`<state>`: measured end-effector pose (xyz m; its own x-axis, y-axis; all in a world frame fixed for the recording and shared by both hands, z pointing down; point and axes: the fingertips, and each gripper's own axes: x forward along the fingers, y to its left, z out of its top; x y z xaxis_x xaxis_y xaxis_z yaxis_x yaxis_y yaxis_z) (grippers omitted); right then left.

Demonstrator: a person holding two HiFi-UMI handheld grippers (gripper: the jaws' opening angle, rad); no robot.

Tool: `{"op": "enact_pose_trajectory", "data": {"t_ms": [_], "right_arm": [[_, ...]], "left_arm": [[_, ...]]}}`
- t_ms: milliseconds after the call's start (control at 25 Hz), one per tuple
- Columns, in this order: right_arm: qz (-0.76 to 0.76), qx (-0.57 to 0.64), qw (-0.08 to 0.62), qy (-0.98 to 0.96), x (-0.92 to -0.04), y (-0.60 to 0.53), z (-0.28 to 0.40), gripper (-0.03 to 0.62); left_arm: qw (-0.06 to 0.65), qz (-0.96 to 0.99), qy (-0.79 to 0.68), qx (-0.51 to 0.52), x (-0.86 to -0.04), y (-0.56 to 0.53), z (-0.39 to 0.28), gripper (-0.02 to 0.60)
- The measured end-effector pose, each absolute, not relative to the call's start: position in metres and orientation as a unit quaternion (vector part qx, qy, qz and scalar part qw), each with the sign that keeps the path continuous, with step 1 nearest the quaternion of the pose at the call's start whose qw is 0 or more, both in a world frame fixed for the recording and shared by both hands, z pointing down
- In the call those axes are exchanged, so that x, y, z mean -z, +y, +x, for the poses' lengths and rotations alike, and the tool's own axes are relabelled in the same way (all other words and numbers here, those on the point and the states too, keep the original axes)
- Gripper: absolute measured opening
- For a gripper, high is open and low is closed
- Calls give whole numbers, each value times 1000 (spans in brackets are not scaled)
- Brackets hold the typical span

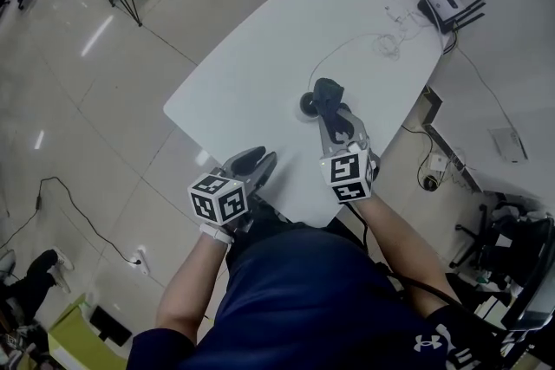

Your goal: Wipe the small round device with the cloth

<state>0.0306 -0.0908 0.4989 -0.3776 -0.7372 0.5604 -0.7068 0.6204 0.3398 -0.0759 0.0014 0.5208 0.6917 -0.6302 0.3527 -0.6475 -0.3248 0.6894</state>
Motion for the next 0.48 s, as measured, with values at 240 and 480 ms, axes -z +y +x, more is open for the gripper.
{"op": "enact_pose_trajectory", "data": {"t_ms": [240,480], "right_arm": [[314,146,493,-798,-565,-51,-5,75],[268,101,551,-784,-623,-38,-9,75]], "left_arm": [[440,798,-411,-10,-528,12,-90,129],[447,787,-426,-4,-532,19,-93,129]]}}
